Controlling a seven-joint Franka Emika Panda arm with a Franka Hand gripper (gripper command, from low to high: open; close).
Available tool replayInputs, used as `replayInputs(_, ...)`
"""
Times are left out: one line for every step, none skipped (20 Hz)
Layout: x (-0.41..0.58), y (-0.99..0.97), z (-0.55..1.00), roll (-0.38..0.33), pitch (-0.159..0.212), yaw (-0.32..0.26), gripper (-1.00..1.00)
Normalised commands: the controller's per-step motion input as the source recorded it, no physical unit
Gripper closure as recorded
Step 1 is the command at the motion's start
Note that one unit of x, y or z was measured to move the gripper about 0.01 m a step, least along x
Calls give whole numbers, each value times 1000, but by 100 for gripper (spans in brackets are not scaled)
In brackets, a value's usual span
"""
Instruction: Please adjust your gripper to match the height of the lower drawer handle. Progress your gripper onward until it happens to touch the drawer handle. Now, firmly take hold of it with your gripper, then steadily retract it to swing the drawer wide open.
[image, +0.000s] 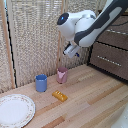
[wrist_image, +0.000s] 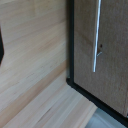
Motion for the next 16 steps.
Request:
replayInputs(-166, -437, -380, -270, 0, 72, -100)
replayInputs(-189, -426, -394, -257, 0, 57, -100)
replayInputs(-200, -426, -357, -259, 0, 54, -100)
replayInputs(-229, -394, -331, -271, 0, 48, -100)
replayInputs(-231, -400, -317, -271, 0, 49, -100)
replayInputs(-203, -397, -283, -275, 0, 54, -100)
replayInputs(-177, -386, -323, -270, 0, 65, -100)
replayInputs(-174, -414, -311, -259, 0, 83, -100)
replayInputs(-157, -434, -337, -252, 0, 109, -100)
replayInputs(-126, -471, -403, -227, 11, 140, -100)
replayInputs(-97, -431, -394, -229, 23, 154, -100)
replayInputs(-66, -443, -440, -216, 30, 162, -100)
replayInputs(-29, -417, -440, -222, 42, 170, -100)
replayInputs(-26, -429, -457, -215, 44, 170, -100)
replayInputs(-14, -420, -443, -217, 51, 171, -100)
replayInputs(-34, -437, -437, -210, 54, 166, -100)
